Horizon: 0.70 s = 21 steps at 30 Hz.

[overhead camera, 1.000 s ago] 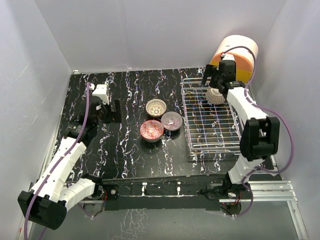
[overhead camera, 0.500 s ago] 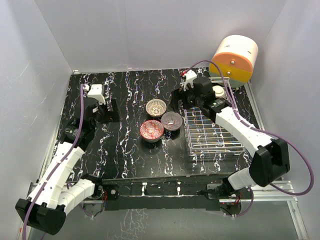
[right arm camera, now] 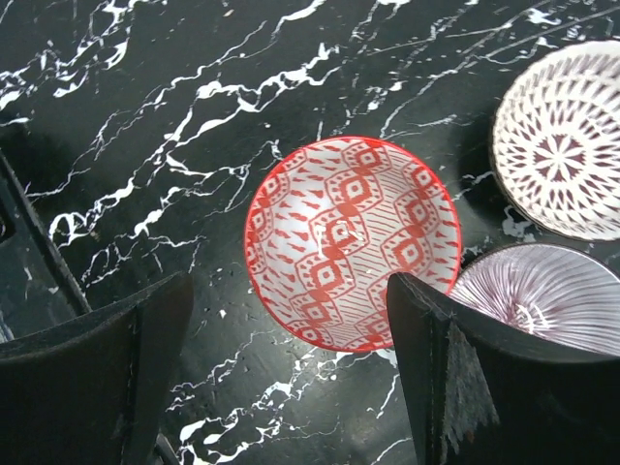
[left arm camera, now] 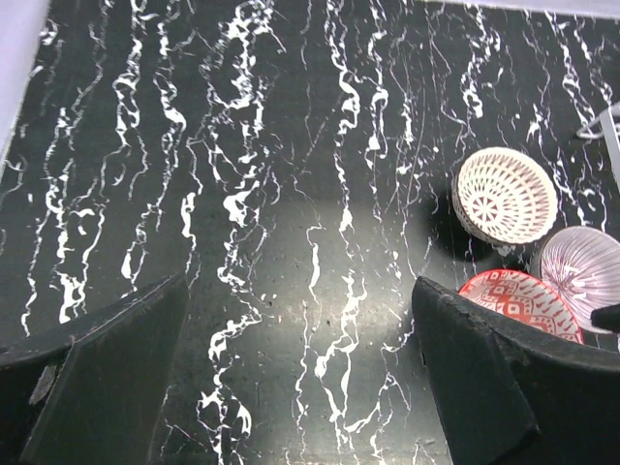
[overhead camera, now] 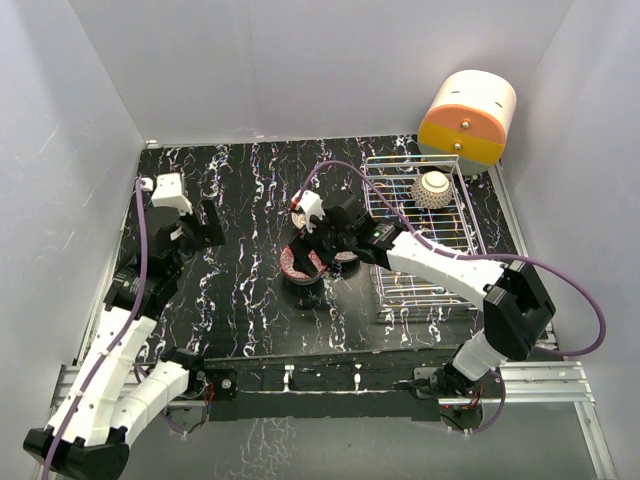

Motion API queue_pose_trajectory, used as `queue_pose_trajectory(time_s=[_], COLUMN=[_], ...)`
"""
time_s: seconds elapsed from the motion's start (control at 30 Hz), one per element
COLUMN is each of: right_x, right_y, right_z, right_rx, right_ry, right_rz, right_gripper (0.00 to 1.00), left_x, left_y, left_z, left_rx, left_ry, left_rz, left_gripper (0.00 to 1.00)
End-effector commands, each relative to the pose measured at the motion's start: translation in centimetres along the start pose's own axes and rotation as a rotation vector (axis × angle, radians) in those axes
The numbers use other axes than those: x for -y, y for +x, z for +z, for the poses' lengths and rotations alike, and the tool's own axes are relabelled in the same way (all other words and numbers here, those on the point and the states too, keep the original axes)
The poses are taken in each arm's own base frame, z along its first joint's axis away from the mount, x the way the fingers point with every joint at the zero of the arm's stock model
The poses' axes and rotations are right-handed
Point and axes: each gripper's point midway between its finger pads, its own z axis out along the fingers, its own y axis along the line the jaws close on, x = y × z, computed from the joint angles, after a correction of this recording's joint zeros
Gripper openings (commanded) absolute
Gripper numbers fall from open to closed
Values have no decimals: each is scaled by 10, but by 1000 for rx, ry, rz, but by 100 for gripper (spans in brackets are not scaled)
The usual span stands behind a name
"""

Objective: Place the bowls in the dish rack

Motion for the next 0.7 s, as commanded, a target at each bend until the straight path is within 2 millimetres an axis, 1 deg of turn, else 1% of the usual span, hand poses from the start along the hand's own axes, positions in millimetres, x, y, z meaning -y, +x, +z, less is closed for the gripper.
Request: queue_pose_trajectory(time_s=[0.0, 0.13, 0.27, 0.4, 0.5, 0.67], right_x=[-12, -19, -27, -34, -32, -25], right_y=[-8, 4, 15, 20, 24, 32], right_z=[8, 23, 37, 45, 49, 57], right_rx=[45, 4, -42, -71, -83, -105], right_ry=[-63, -81, -87, -96, -85, -49], right_rz=[-74, -97, -131, -152, -152, -144], right_gripper=[83, 80, 76, 72, 71, 65], left_x=[-15, -17, -19, -20, -21, -22], left_y=[-31, -37, -35, -33, -31, -28], left_z=[-24, -30, -30, -30, -30, -29], left_rx=[121, 153, 149, 146, 145, 142], left_ry=[-61, -63, -72, -77, -80, -82], left_rz=[-46, -57, -56, -56, -56, -56], left_gripper=[97, 97, 97, 97, 97, 97])
